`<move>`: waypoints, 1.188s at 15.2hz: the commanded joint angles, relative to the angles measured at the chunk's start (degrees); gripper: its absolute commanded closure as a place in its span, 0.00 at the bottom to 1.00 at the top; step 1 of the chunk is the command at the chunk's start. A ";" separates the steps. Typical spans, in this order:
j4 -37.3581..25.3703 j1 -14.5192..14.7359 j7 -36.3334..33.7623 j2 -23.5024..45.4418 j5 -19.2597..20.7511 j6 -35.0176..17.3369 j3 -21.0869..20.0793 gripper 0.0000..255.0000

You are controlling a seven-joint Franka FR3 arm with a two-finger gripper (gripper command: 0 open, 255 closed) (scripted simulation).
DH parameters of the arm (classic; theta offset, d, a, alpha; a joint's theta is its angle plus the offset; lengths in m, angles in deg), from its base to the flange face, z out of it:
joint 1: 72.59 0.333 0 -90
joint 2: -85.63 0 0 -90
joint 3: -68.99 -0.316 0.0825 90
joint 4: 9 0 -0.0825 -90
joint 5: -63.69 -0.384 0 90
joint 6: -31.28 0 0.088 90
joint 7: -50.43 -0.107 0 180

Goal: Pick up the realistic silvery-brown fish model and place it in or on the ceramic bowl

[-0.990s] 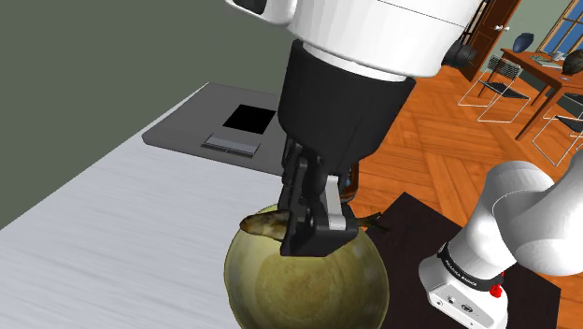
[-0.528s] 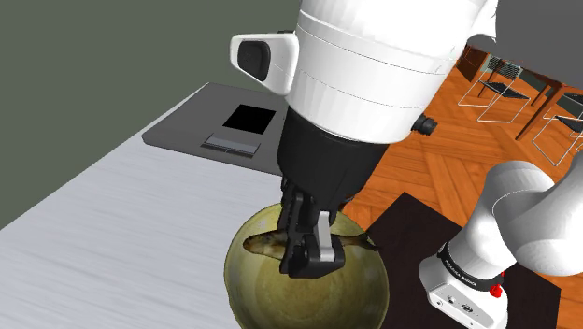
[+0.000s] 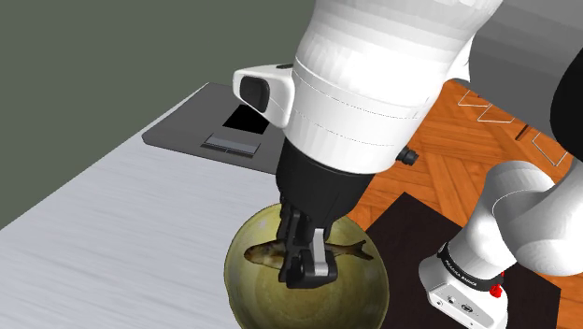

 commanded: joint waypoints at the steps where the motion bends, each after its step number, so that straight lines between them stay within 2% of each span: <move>1: 0.00 -0.01 -0.02 0.04 0.01 -0.05 -0.02 1.00; 3: 0.00 -0.01 -0.02 0.04 0.01 -0.05 -0.02 1.00; 4: 0.00 -0.01 -0.02 0.04 0.01 -0.05 -0.02 0.00; 9: 0.00 -0.01 -0.02 0.04 0.01 -0.05 -0.02 0.00; 13: -6.32 -0.15 0.03 -0.93 0.18 7.24 1.38 0.00; 18: -6.32 -0.15 0.03 -0.93 0.18 7.24 1.38 0.00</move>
